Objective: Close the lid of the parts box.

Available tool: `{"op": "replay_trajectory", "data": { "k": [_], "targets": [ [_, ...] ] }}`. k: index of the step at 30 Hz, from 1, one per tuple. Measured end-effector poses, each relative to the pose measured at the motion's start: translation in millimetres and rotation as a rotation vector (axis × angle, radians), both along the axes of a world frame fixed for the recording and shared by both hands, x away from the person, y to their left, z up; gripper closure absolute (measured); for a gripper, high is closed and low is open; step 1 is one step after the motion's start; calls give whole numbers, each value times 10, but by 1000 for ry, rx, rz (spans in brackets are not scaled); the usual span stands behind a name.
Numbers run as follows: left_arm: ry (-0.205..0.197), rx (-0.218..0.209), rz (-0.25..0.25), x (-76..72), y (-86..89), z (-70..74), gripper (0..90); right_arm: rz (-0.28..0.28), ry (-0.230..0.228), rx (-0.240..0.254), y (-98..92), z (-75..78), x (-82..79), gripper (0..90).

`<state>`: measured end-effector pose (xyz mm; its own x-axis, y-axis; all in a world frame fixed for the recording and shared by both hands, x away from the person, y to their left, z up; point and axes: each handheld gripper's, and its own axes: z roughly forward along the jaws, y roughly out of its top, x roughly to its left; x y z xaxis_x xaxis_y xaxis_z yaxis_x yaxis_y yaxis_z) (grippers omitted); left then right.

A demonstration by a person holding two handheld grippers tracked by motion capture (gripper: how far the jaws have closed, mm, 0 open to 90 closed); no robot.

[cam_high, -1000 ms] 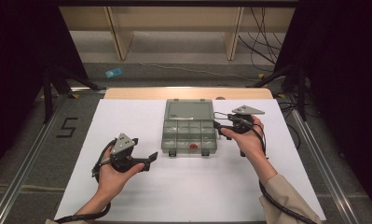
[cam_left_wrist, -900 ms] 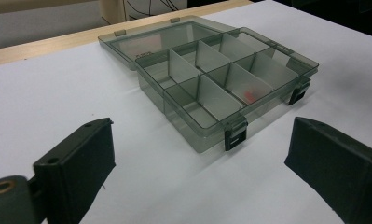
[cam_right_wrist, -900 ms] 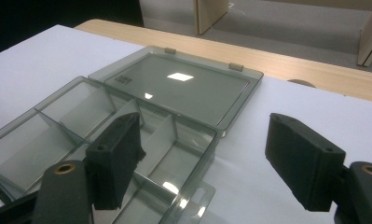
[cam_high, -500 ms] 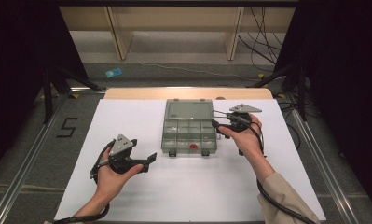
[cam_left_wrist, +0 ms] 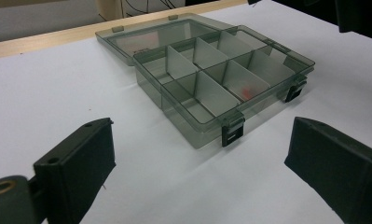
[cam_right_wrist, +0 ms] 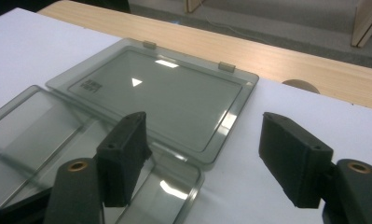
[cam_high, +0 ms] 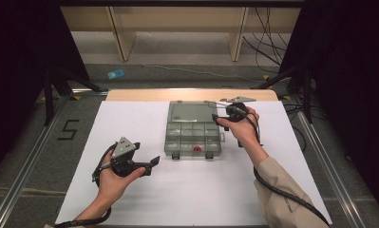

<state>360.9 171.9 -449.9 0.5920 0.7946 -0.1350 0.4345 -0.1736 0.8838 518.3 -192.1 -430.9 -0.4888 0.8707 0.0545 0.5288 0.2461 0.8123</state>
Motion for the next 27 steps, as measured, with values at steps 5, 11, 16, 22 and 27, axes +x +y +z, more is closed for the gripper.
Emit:
{"op": "replay_trajectory", "data": {
  "k": [5,11,16,22,27],
  "targets": [
    [0,9,-7,2,4,4,69,-44,64,-8,62,0,187,376],
    [-4,19,-12,-1,-4,1,69,-75,146,-37,106,-81,408,430],
    [0,15,-19,2,-5,-4,69,-95,186,-53,117,-181,570,506],
    [4,16,-12,-1,-11,-8,68,-107,200,-67,127,-256,699,623],
    [5,14,-12,4,-12,-14,69,-156,292,-41,161,-268,718,687]
  ]
}}
